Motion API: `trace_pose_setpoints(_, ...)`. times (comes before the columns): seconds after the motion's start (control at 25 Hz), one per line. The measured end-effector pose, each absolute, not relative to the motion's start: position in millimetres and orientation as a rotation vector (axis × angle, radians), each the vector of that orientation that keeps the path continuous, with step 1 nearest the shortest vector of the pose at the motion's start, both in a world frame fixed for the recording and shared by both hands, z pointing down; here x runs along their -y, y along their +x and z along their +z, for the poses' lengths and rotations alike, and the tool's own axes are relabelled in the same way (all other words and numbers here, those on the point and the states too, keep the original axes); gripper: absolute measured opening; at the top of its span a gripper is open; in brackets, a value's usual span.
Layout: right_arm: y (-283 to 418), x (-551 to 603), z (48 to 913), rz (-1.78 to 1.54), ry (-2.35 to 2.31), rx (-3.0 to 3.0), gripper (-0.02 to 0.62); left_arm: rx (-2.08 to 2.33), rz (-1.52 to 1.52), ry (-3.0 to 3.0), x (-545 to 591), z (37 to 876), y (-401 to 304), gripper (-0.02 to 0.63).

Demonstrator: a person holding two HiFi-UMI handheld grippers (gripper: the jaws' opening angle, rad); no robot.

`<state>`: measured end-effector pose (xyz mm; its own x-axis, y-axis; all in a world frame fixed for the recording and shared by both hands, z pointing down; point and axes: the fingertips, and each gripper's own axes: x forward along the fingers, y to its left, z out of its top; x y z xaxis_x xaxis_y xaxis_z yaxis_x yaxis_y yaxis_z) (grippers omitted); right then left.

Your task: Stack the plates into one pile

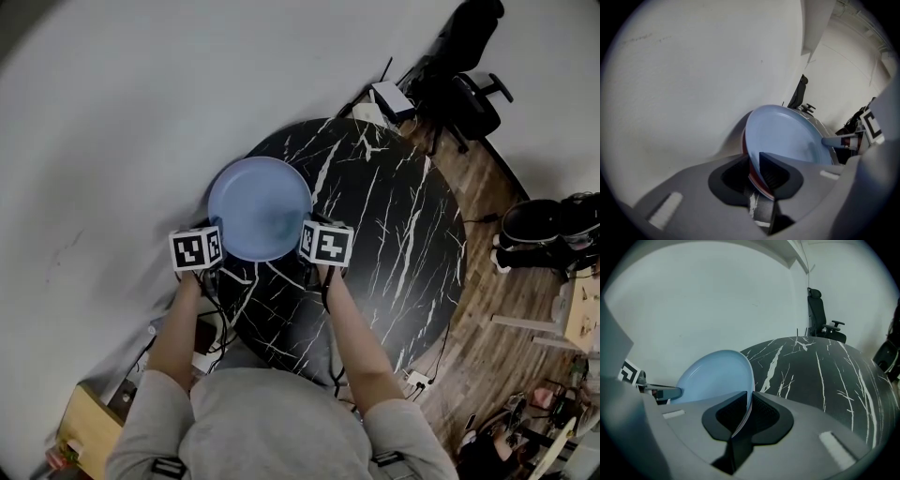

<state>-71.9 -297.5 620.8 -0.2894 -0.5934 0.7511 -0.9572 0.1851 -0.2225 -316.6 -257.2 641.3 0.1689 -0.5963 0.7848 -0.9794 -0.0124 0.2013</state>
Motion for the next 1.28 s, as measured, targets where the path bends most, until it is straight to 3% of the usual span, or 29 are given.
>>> trace_pose_setpoints(0.44, -74, 297, 623, 0.904, 1.446, 1.954, 0.036, 1.530, 0.658, 1.785, 260, 639, -312, 0.156)
trace_pose_setpoints(0.64, -75, 296, 622, 0.863, 1.450, 1.953, 0.035, 1.511, 0.641, 1.811, 259, 638, -310, 0.212)
trace_pose_setpoints(1.0, -77, 295, 600, 0.772, 1.494, 2.023, 0.037, 1.562, 0.625, 1.825, 255, 625, -316, 0.210)
trace_pose_setpoints(1.28, -86, 280, 560, 0.771, 1.456, 2.196, 0.002, 1.656, 0.566, 1.890, 245, 587, -314, 0.071)
